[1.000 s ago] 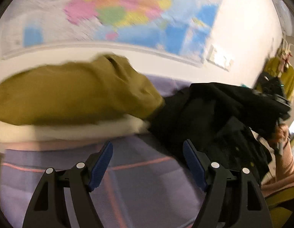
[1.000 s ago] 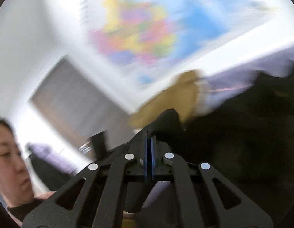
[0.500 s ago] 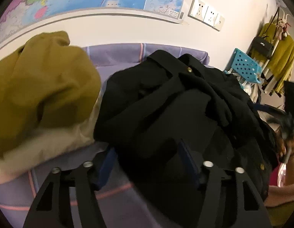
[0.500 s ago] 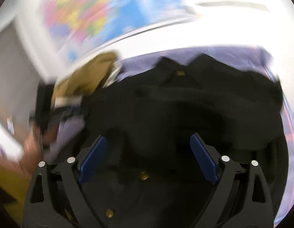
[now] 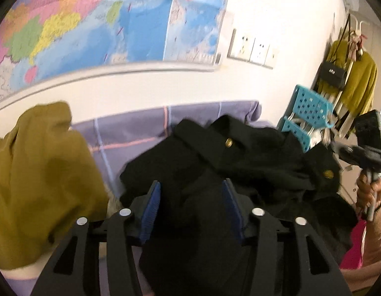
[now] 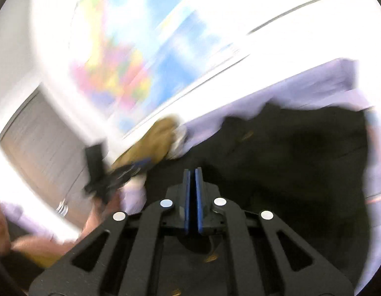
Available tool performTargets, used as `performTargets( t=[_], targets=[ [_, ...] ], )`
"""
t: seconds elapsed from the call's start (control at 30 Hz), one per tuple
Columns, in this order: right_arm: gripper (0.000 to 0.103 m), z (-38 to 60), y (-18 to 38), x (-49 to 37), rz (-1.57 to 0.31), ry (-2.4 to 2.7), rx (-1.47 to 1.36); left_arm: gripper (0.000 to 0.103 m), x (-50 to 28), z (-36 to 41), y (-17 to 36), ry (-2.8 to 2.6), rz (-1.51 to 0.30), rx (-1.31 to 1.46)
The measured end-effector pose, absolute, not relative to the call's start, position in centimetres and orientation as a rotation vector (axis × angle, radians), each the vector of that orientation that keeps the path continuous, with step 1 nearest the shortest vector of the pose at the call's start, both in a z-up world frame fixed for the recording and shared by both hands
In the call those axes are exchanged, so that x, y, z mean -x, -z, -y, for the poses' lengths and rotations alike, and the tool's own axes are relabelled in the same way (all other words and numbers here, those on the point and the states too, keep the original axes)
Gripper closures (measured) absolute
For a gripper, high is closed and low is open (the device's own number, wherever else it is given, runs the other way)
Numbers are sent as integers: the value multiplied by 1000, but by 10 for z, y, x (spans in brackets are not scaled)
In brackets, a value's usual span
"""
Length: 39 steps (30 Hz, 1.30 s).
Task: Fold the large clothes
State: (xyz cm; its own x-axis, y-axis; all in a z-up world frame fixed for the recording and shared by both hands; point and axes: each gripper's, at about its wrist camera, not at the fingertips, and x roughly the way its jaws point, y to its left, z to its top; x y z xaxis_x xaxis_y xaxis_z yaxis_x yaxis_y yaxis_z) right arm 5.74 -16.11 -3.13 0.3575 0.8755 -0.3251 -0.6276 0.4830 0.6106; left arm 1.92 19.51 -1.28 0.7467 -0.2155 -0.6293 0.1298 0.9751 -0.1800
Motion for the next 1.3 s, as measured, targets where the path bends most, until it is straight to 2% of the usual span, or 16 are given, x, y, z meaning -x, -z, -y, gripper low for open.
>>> performTargets(
  t=[0.1,0.17,0.23,0.3,0.4,0.47,0.5,0.53,0.57,0.6,0.7,0.87,1.1,1.2,1.27,1.3],
  targets=[
    [94,189,52,-89,-770,-882,-494,42,-27,-191,17,201,-712,144],
    [69,193,65,-95,-813,-800,-473,42,-30,-187,24,186,-726,132],
    [31,189,69,-86,-799,-819,-397,42,-30,-184,34,176,-756,111],
    [19,180,66,-69,-743,-846,-321,42,-28,-186,41,165,-774,103],
    [13,156,64,-57,-718,-883,-169,41,-27,-191,46,165,-786,117],
    [15,141,69,-60,-740,-878,-99,41,-28,-192,47,162,-789,120],
    [25,130,76,-65,-764,-885,-78,41,-30,-191,48,155,-791,122],
    [46,123,83,-71,-793,-908,-76,41,-31,-191,47,155,-791,123],
    [61,118,88,-75,-820,-920,-69,41,-31,-189,46,154,-787,120],
    [90,114,85,-76,-830,-935,-78,41,-30,-189,44,150,-781,116],
    [97,140,58,-78,-753,-961,-205,40,-22,-189,32,146,-743,110],
    [97,190,32,-100,-701,-820,-352,34,-16,-190,24,137,-712,95],
    [95,175,79,-130,-847,-700,-310,34,-41,-185,63,74,-838,61],
    [82,185,80,-131,-838,-683,-351,32,-48,-183,70,47,-845,32],
    [62,188,73,-126,-814,-672,-332,31,-52,-180,71,18,-830,-2],
    [45,188,65,-117,-779,-676,-305,31,-55,-179,73,17,-834,-5]
  ],
)
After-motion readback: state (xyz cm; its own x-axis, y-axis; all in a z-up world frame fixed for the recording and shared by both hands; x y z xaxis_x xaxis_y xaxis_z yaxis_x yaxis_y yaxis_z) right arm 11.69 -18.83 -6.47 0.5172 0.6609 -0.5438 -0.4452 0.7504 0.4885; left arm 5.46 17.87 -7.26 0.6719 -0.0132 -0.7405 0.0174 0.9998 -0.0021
